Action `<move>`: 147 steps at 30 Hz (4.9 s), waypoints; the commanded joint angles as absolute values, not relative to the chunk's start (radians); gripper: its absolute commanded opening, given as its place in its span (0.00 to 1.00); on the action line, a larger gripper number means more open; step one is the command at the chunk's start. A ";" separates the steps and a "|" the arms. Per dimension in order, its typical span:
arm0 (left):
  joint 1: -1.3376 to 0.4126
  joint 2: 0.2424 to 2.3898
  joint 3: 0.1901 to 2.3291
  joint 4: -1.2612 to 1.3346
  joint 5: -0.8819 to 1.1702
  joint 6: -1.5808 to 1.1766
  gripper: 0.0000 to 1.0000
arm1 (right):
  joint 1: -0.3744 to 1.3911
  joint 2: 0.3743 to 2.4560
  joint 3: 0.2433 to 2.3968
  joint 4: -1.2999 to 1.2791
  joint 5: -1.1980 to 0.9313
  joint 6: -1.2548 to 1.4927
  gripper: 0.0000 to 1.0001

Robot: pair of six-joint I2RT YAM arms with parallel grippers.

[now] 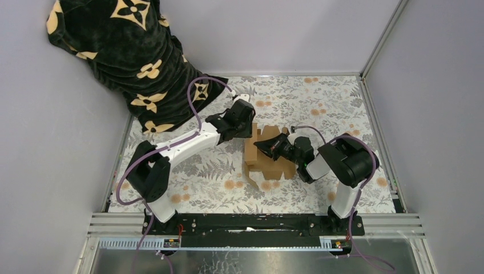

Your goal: Fold the paper box

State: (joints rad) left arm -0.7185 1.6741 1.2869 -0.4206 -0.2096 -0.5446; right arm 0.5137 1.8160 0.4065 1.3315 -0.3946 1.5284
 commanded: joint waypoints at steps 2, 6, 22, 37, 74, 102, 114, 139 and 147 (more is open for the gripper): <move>-0.722 1.705 1.256 -0.395 -0.250 -0.520 0.44 | 0.506 1.848 0.377 1.514 -0.392 1.595 0.00; -0.722 1.688 1.218 -0.350 -0.235 -0.522 0.46 | 0.504 1.875 0.363 1.574 -0.385 1.619 0.00; -0.725 1.731 1.226 -0.322 -0.199 -0.515 0.47 | 0.501 1.873 0.359 1.537 -0.404 1.607 0.14; -0.748 1.770 1.252 -0.332 -0.206 -0.515 0.46 | 0.499 1.546 0.437 0.944 -0.382 1.353 0.51; -0.748 1.775 1.247 -0.329 -0.223 -0.491 0.46 | 0.407 1.435 0.827 -0.168 -0.118 0.594 0.50; -0.678 1.761 1.256 -0.315 -0.215 -0.461 0.46 | 0.666 1.371 0.619 -0.132 -0.085 0.634 0.39; -0.672 1.720 1.229 -0.299 -0.204 -0.442 0.47 | 0.698 1.343 0.762 -0.217 -0.013 0.606 0.47; -0.668 1.688 1.194 -0.299 -0.171 -0.423 0.47 | 0.324 2.038 1.559 -0.261 -0.338 0.408 0.55; -0.669 1.685 1.189 -0.302 -0.167 -0.420 0.47 | 0.324 2.125 1.629 -0.277 -0.310 0.378 0.53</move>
